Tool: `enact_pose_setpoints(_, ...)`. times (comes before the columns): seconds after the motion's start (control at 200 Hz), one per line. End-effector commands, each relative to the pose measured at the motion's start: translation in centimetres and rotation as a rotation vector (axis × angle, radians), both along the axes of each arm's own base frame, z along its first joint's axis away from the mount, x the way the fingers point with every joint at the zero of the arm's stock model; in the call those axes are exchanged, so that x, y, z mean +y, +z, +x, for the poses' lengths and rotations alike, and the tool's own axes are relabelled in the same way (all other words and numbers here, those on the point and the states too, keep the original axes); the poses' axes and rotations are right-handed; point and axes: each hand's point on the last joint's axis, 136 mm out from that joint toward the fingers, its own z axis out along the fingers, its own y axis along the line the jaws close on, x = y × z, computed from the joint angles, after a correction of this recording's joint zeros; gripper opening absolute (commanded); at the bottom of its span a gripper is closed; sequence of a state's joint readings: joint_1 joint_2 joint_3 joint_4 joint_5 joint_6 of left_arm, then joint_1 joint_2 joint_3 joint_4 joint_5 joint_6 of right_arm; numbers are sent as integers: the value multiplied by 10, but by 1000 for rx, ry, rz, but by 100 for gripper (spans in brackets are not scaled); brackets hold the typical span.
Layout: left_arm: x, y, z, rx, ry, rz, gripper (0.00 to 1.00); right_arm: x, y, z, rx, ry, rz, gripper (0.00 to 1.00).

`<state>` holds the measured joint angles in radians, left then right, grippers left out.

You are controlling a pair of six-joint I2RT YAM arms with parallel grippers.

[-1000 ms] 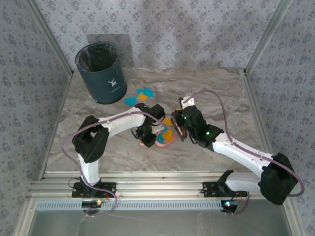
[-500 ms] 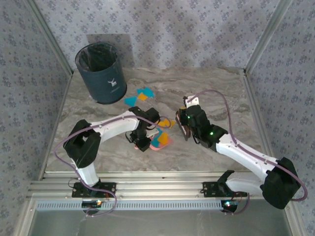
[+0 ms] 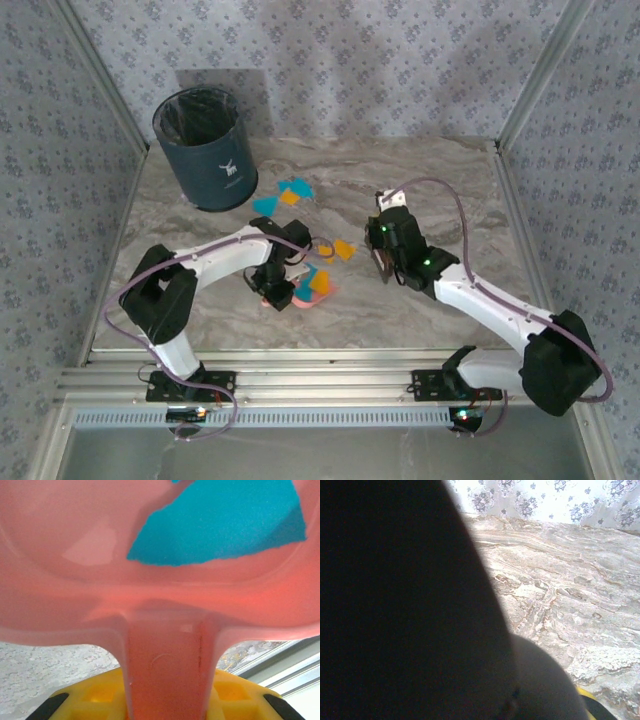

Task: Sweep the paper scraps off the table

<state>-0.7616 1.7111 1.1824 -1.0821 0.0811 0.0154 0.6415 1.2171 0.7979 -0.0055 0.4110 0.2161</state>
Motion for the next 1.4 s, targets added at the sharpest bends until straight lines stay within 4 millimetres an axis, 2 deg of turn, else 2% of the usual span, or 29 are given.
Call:
enact_pose_setpoints(0.0, 5, 2, -6, 38, 2, 4, 0, 12, 18, 11, -41, 34, 30, 0)
enact_pose_setpoints(0.265, -6, 0, 6, 64, -5, -14, 0, 27, -2, 18, 13, 69, 33, 0)
enact_pose_setpoints(0.48, -11, -1, 19, 73, -3, -34, 0, 38, -9, 20, 36, 110, 36, 0)
enact_pose_setpoints(0.899, -23, -9, 28, 110, -32, -37, 0, 62, -19, 17, 85, 220, 26, 0)
enact_pose_setpoints(1.034, -25, -11, 29, 117, -35, -35, 0, 70, -22, 13, 101, 255, 6, 0)
enact_pose_setpoints(1.394, -28, -11, 37, 95, -36, -37, 0, 84, -15, -7, 99, 325, -50, 0)
